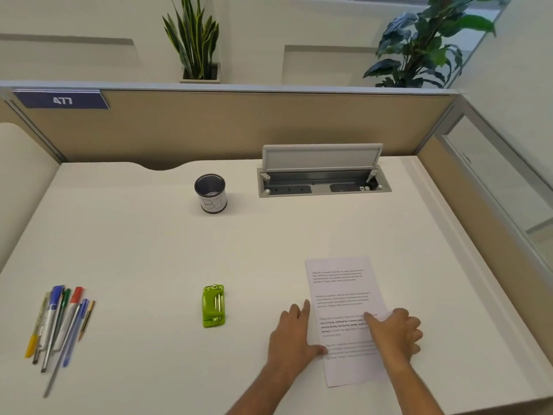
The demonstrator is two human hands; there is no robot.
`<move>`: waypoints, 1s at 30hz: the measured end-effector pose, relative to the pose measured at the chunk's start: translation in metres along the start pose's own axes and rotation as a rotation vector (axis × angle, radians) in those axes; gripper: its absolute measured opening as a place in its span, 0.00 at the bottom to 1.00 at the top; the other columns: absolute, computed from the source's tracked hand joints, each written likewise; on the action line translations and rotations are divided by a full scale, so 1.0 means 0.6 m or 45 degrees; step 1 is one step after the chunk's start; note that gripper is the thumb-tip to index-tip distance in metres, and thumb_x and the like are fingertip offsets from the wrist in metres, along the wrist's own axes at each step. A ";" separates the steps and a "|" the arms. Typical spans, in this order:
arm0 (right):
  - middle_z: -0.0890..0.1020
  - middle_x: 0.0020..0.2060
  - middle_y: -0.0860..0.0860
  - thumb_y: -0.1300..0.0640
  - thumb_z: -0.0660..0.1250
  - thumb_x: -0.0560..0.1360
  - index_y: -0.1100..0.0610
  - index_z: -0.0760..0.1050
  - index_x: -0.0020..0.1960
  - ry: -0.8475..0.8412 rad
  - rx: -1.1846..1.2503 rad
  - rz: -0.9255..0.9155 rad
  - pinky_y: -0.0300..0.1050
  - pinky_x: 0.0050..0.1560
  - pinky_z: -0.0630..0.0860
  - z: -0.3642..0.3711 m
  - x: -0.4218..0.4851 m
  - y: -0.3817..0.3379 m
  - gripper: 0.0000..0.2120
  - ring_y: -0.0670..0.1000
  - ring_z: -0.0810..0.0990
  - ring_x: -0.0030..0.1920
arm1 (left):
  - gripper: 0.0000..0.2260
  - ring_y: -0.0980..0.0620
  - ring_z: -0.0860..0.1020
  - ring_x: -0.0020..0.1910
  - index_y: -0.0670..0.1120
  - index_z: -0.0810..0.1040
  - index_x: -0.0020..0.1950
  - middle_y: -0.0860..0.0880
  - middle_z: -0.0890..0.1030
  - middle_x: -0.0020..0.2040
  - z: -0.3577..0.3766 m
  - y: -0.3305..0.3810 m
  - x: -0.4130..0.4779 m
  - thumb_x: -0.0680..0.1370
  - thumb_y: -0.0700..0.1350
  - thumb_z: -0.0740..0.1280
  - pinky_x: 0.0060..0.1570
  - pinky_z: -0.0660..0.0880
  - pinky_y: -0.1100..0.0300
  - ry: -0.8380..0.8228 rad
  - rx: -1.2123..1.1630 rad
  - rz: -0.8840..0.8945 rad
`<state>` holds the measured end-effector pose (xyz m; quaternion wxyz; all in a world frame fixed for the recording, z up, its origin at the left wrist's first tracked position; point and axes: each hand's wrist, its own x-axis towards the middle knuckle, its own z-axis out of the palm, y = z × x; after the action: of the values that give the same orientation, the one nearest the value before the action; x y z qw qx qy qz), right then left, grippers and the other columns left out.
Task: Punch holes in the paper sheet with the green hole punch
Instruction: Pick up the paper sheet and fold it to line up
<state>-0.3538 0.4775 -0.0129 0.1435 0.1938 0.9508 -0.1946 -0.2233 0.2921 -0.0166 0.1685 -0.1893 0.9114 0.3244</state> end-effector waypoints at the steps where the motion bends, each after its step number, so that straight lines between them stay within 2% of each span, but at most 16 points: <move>1: 0.72 0.62 0.63 0.43 0.79 0.71 0.63 0.71 0.63 -0.002 -0.033 -0.016 0.66 0.63 0.73 0.005 0.000 -0.001 0.32 0.68 0.72 0.64 | 0.51 0.48 0.68 0.70 0.51 0.50 0.86 0.50 0.68 0.73 0.002 0.004 0.004 0.73 0.65 0.75 0.59 0.78 0.50 -0.013 0.047 -0.011; 7: 0.73 0.61 0.61 0.46 0.81 0.68 0.61 0.73 0.61 -0.048 -0.068 -0.053 0.65 0.64 0.72 0.014 0.002 -0.008 0.31 0.66 0.72 0.64 | 0.51 0.48 0.68 0.69 0.52 0.49 0.86 0.51 0.68 0.71 0.006 0.007 0.011 0.74 0.65 0.75 0.58 0.79 0.51 -0.031 0.172 -0.027; 9: 0.73 0.61 0.59 0.46 0.81 0.67 0.58 0.74 0.59 -0.136 0.046 -0.013 0.64 0.66 0.71 0.010 0.021 -0.006 0.29 0.66 0.72 0.64 | 0.50 0.49 0.68 0.69 0.52 0.49 0.86 0.51 0.68 0.71 0.007 0.008 0.010 0.74 0.65 0.75 0.59 0.79 0.51 -0.025 0.167 -0.027; 11: 0.77 0.58 0.57 0.47 0.82 0.65 0.55 0.72 0.56 -0.278 0.223 0.011 0.62 0.64 0.75 -0.004 0.034 -0.005 0.28 0.63 0.77 0.60 | 0.50 0.49 0.68 0.69 0.53 0.49 0.86 0.51 0.68 0.70 0.007 0.008 0.010 0.74 0.65 0.75 0.59 0.79 0.51 -0.015 0.151 -0.029; 14: 0.82 0.53 0.61 0.60 0.84 0.66 0.58 0.68 0.54 -0.519 0.628 0.021 0.58 0.51 0.82 -0.039 0.035 -0.005 0.28 0.61 0.84 0.48 | 0.50 0.49 0.69 0.68 0.53 0.50 0.86 0.51 0.68 0.70 0.011 0.007 0.010 0.74 0.65 0.75 0.59 0.79 0.51 0.007 0.142 -0.024; 17: 0.87 0.51 0.63 0.66 0.84 0.65 0.61 0.74 0.59 -0.712 0.850 0.023 0.54 0.44 0.85 -0.080 0.018 -0.012 0.29 0.63 0.88 0.44 | 0.50 0.49 0.68 0.69 0.53 0.49 0.86 0.51 0.68 0.71 0.011 0.005 0.008 0.74 0.65 0.74 0.59 0.79 0.51 0.025 0.137 -0.011; 19: 0.90 0.48 0.62 0.66 0.85 0.61 0.62 0.80 0.59 -0.754 0.852 -0.067 0.55 0.47 0.86 -0.096 0.008 -0.012 0.29 0.65 0.90 0.45 | 0.50 0.49 0.68 0.69 0.53 0.49 0.86 0.51 0.68 0.71 0.011 0.004 0.008 0.74 0.65 0.74 0.60 0.78 0.51 0.026 0.139 -0.008; 21: 0.91 0.46 0.59 0.70 0.83 0.63 0.63 0.83 0.57 -0.717 0.815 -0.155 0.61 0.51 0.86 -0.105 -0.002 -0.010 0.24 0.64 0.90 0.45 | 0.50 0.48 0.68 0.70 0.53 0.49 0.86 0.51 0.68 0.72 0.013 -0.001 0.009 0.74 0.64 0.74 0.61 0.78 0.50 0.031 0.113 -0.007; 24: 0.91 0.42 0.53 0.72 0.79 0.69 0.60 0.80 0.48 -0.625 0.651 -0.414 0.66 0.51 0.86 -0.114 -0.024 -0.014 0.14 0.61 0.90 0.42 | 0.48 0.50 0.70 0.70 0.54 0.54 0.86 0.52 0.69 0.71 0.009 -0.009 0.008 0.73 0.63 0.75 0.64 0.77 0.52 0.060 -0.106 -0.029; 26: 0.90 0.42 0.52 0.70 0.80 0.69 0.58 0.78 0.43 -0.614 0.610 -0.553 0.64 0.50 0.86 -0.121 -0.047 -0.024 0.13 0.59 0.89 0.42 | 0.47 0.53 0.74 0.67 0.53 0.59 0.84 0.53 0.72 0.67 -0.005 -0.016 0.007 0.71 0.62 0.78 0.62 0.76 0.56 0.138 -0.403 -0.057; 28: 0.89 0.42 0.55 0.69 0.81 0.70 0.59 0.78 0.43 -0.637 0.715 -0.636 0.61 0.49 0.84 -0.129 -0.072 -0.034 0.12 0.61 0.88 0.44 | 0.45 0.53 0.77 0.62 0.54 0.65 0.82 0.54 0.75 0.63 -0.029 -0.024 0.004 0.69 0.61 0.81 0.60 0.78 0.59 0.245 -0.710 -0.091; 30: 0.87 0.44 0.60 0.67 0.81 0.70 0.62 0.78 0.46 -0.632 0.874 -0.676 0.58 0.48 0.82 -0.132 -0.095 -0.042 0.12 0.65 0.86 0.46 | 0.38 0.53 0.81 0.60 0.56 0.72 0.76 0.54 0.80 0.65 -0.067 -0.030 -0.004 0.69 0.59 0.83 0.58 0.80 0.60 0.280 -1.075 -0.104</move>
<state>-0.3299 0.4719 0.0846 0.2389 -0.0710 0.7855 -0.5665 -0.2204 0.2534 0.0047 -0.0089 -0.3110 0.7031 0.6395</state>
